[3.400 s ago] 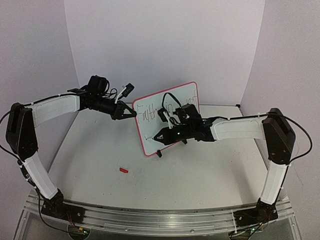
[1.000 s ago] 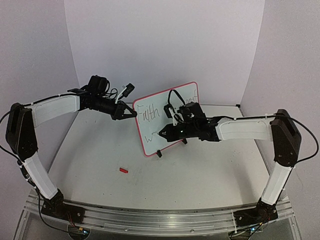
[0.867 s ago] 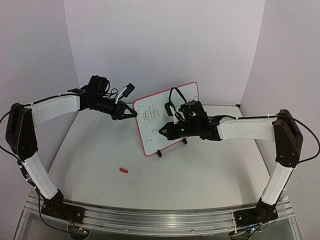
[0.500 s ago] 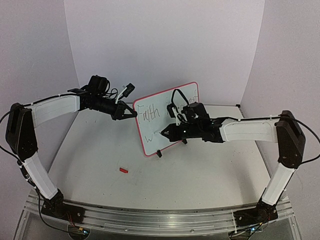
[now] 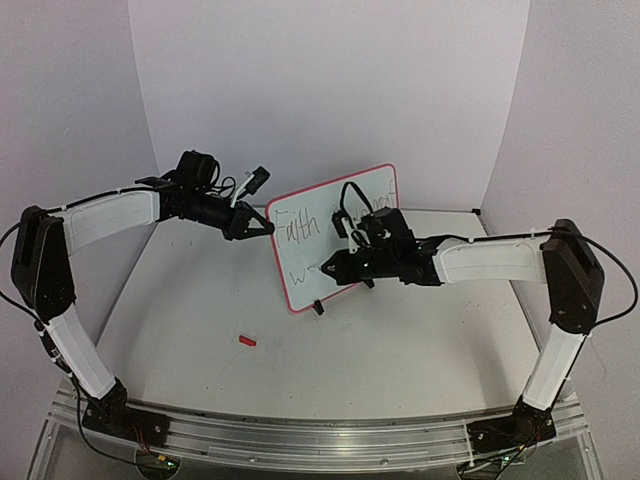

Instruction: Write a sentence on the whiteboard

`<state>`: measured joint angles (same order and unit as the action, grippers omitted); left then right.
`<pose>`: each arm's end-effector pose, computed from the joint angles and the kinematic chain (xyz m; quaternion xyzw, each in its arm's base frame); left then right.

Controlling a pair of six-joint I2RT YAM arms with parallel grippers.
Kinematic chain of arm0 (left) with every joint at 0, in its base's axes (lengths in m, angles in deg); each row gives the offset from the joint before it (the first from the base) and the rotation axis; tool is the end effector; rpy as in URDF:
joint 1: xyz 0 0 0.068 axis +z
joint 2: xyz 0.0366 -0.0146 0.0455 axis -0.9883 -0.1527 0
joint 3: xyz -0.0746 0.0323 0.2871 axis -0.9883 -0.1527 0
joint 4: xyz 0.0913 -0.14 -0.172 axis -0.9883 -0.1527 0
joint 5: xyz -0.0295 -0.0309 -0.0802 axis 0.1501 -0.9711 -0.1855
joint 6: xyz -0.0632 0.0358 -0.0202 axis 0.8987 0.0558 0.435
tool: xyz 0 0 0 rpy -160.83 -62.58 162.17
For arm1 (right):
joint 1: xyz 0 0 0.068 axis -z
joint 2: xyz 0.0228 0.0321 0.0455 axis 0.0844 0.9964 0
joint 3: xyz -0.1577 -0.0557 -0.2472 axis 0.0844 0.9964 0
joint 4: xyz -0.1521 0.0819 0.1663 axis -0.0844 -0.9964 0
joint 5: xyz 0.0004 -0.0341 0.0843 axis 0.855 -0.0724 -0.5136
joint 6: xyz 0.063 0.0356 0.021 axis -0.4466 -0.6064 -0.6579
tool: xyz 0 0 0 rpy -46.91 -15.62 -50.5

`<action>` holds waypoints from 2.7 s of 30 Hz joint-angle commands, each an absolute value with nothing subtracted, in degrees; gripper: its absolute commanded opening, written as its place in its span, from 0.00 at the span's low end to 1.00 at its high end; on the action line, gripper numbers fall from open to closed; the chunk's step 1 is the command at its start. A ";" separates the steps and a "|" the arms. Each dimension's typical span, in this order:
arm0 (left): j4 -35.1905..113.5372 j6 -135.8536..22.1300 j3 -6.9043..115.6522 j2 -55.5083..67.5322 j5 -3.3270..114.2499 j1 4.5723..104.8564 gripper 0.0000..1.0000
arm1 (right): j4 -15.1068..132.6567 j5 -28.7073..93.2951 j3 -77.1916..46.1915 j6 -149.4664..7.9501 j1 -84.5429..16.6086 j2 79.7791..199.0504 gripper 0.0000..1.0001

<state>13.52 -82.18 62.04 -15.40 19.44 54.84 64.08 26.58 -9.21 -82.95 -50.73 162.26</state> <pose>0.3163 -0.2062 0.3167 0.4366 0.7362 -0.3830 0.3475 0.2848 0.3148 0.2513 -0.2564 0.8225 0.3519 0.3659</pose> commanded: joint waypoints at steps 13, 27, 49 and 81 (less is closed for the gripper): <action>7.30 -83.42 61.92 -15.57 18.65 52.72 0.00 | 64.43 28.84 -10.45 -82.99 -50.54 164.29 0.00; 7.33 -83.43 61.97 -15.44 18.60 52.65 0.00 | 63.30 28.59 -9.91 -82.40 -50.52 163.92 0.00; 7.29 -83.42 61.92 -15.01 18.80 52.30 0.00 | 62.72 25.27 -8.71 -81.92 -50.51 156.54 0.00; 7.37 -83.54 61.92 -15.17 18.78 52.19 0.00 | 63.89 27.74 -14.03 -81.62 -50.50 162.31 0.00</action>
